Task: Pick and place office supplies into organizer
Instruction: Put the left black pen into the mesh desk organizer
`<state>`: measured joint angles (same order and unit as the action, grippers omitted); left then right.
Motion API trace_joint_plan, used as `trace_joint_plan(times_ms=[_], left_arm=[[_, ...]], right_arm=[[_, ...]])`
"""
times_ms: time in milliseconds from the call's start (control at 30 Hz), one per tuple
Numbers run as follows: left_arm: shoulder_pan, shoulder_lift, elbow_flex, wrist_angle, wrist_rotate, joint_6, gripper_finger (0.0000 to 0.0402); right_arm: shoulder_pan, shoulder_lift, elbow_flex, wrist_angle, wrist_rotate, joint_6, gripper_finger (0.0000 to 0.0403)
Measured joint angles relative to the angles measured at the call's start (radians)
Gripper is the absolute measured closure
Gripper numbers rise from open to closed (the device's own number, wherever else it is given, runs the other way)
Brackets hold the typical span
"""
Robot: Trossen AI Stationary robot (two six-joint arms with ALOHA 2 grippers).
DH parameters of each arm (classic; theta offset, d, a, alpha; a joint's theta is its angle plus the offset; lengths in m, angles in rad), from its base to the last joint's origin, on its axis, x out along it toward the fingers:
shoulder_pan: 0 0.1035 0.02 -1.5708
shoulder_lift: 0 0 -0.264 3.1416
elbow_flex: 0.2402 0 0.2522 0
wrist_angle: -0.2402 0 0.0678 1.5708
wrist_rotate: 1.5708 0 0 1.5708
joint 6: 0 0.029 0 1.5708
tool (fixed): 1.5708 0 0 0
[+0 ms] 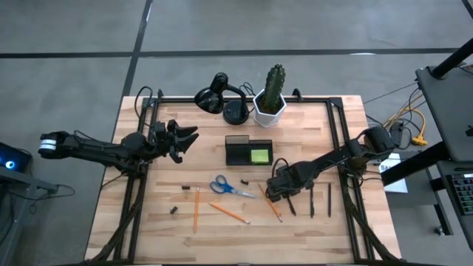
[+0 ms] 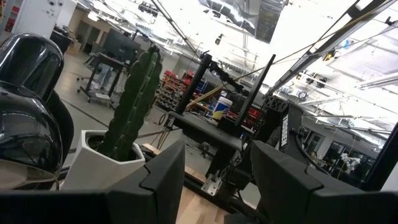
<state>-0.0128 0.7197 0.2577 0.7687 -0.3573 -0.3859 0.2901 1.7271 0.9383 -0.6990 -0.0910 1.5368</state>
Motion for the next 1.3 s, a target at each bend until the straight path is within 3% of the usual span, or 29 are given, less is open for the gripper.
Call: trace_joint_plan(times_ms=[433,767,1300], left_arm=[[0.000,0.000,0.000,0.000,0.000,0.000,0.0233],[0.000,0.000,0.000,0.000,0.000,0.000,0.0233],[0.000,0.000,-0.001,0.000,0.000,-0.001,0.0233]], right_arm=[[0.000,-0.009,0.073,0.003,0.003,-0.074,0.0383],[-0.007,-0.017,0.155,0.002,0.089,-0.156,0.0383],[-0.099,-0.018,0.287,0.004,0.147,-0.380,0.0383]])
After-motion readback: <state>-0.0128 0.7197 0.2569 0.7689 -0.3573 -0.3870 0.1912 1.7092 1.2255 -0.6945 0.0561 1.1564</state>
